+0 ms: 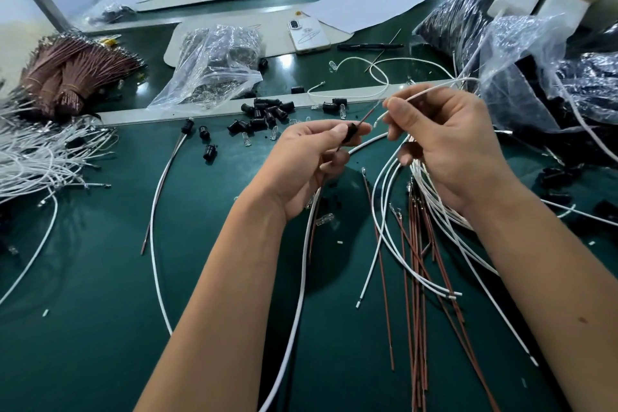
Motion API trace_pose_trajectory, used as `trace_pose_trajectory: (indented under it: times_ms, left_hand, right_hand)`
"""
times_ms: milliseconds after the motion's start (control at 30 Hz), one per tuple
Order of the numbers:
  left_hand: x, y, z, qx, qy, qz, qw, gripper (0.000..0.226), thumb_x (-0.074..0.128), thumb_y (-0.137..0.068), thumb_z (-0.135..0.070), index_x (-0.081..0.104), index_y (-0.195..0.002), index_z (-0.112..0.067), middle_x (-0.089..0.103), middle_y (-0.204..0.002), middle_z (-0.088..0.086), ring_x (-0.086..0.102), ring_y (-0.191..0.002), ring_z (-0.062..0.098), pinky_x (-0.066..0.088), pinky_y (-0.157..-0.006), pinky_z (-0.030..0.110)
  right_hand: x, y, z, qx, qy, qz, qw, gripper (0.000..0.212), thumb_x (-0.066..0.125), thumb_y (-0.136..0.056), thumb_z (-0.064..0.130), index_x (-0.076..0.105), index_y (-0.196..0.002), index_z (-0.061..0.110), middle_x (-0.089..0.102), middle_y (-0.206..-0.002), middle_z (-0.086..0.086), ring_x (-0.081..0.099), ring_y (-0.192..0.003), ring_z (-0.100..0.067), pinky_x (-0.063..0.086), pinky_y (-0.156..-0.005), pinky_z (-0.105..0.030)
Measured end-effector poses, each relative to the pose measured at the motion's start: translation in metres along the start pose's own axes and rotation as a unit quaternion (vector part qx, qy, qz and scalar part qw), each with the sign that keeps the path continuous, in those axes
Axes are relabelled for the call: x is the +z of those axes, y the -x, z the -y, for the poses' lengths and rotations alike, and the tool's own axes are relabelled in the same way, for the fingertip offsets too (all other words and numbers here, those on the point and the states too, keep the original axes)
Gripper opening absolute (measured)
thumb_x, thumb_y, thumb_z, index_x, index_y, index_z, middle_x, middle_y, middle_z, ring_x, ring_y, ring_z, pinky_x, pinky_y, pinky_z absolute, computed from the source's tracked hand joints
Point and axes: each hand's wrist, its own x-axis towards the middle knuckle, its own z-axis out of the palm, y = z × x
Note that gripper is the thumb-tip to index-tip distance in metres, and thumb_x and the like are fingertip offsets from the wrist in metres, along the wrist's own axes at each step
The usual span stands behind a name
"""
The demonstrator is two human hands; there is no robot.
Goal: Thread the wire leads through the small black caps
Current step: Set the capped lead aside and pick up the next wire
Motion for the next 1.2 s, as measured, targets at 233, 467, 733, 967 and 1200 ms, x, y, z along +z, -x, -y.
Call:
trace_pose_trajectory:
  times_ms: [233,467,733,967,1200]
  left_hand:
    - [0.005,0.000,0.002,0.005,0.067,0.016,0.998,0.019,0.053,-0.101,-0.006,0.071,-0.097,-0.002,0.065,-0.078,0.008,0.047,-0.059,0.007,0.033,-0.053,0.013]
    - [0.019,0.001,0.004,-0.019,0.154,0.042,0.987,0.018,0.065,-0.082,-0.008,0.062,-0.099,-0.004,0.069,-0.089,0.013,0.043,-0.056,0.004,0.031,-0.051,0.011]
    - [0.017,0.001,0.002,-0.028,0.169,0.006,0.985,0.011,0.061,-0.087,0.004,0.059,-0.092,-0.006,0.067,-0.076,0.009,0.042,-0.050,0.004,0.030,-0.045,0.011]
    - [0.015,0.003,0.000,0.000,0.078,-0.060,0.995,0.016,0.068,-0.087,0.006,0.060,-0.090,-0.007,0.065,-0.078,0.010,0.041,-0.047,0.005,0.031,-0.044,0.014]
    - [0.021,0.003,0.002,0.026,0.071,-0.098,0.992,0.020,0.072,-0.086,0.003,0.059,-0.087,-0.012,0.067,-0.072,0.005,0.039,-0.050,0.008,0.032,-0.049,0.018]
  right_hand:
    - [0.004,0.002,0.002,-0.001,-0.047,-0.011,0.999,0.004,0.073,-0.091,0.005,0.072,-0.094,0.008,0.077,-0.087,-0.008,0.071,-0.073,-0.017,0.050,-0.050,-0.021]
    - [0.006,0.002,-0.002,0.000,-0.072,-0.019,0.997,0.017,0.079,-0.081,0.016,0.074,-0.096,0.008,0.079,-0.092,-0.012,0.074,-0.074,-0.019,0.052,-0.052,-0.020]
    - [0.005,0.001,-0.005,-0.013,-0.025,-0.014,1.000,0.014,0.081,-0.082,0.013,0.073,-0.091,0.008,0.077,-0.086,-0.013,0.071,-0.068,-0.017,0.051,-0.050,-0.021]
    - [0.003,0.001,-0.005,-0.071,0.102,-0.008,0.992,0.010,0.082,-0.086,0.006,0.074,-0.092,0.004,0.075,-0.077,-0.010,0.072,-0.065,-0.020,0.054,-0.051,-0.025]
    - [0.009,0.007,-0.006,-0.141,0.160,-0.049,0.976,0.009,0.084,-0.086,0.009,0.075,-0.088,0.010,0.075,-0.076,-0.004,0.075,-0.066,-0.020,0.058,-0.051,-0.027]
